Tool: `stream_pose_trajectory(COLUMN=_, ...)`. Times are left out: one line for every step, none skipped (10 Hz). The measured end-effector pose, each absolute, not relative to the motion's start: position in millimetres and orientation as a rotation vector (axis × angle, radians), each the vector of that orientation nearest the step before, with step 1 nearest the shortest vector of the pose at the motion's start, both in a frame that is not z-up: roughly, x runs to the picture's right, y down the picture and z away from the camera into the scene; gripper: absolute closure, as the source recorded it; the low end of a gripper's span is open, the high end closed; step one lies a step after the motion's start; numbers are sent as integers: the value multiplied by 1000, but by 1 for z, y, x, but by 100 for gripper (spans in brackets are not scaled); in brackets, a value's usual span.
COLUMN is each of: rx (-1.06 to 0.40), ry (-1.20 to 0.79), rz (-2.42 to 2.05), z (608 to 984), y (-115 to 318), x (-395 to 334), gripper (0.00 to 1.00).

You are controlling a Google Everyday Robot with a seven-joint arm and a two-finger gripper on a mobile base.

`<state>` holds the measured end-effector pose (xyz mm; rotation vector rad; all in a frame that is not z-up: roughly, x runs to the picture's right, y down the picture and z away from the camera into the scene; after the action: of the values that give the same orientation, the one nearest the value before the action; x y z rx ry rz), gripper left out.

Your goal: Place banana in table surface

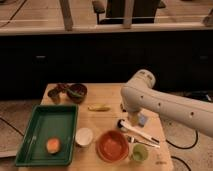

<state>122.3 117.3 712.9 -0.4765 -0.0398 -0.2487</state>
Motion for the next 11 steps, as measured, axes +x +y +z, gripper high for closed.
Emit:
stream_pose_trajectory(rx=-471, ry=-46, rz=-254, z=716, y=117, x=118, gripper=20)
stream_pose_trajectory(rx=-465, ry=-57, rz=-263, z=720, y=116, x=110, gripper=20)
stream_pose_trajectory(rx=-461, ry=-64, rz=-265, z=723, y=115, x=107, gripper=20)
stream_pose_trajectory(rx=-455, ry=-74, rz=-267, z=730, y=113, x=103, gripper=20)
stream_pose_trajectory(rx=-452, ry=-83, rz=-274, z=733, y=112, x=98, gripper=20)
stream_pose_trajectory(rx=-448, ry=-89, rz=-278, z=736, y=111, x=96, gripper=20)
stream_pose_trajectory(rx=-445, ry=-97, rz=-281, z=740, y=111, x=94, gripper=20)
stream_pose_trajectory(rx=-442, ry=-106, rz=-283, z=743, y=111, x=91, gripper=20)
stream_pose_trajectory(rx=-440, ry=-115, rz=-285, z=747, y=110, x=87, gripper=20)
stream_pose_trajectory(rx=-437, ry=-127, rz=-287, z=752, y=108, x=83, gripper=20)
stream_pose_trajectory(rx=-435, ry=-137, rz=-288, z=757, y=107, x=80, gripper=20)
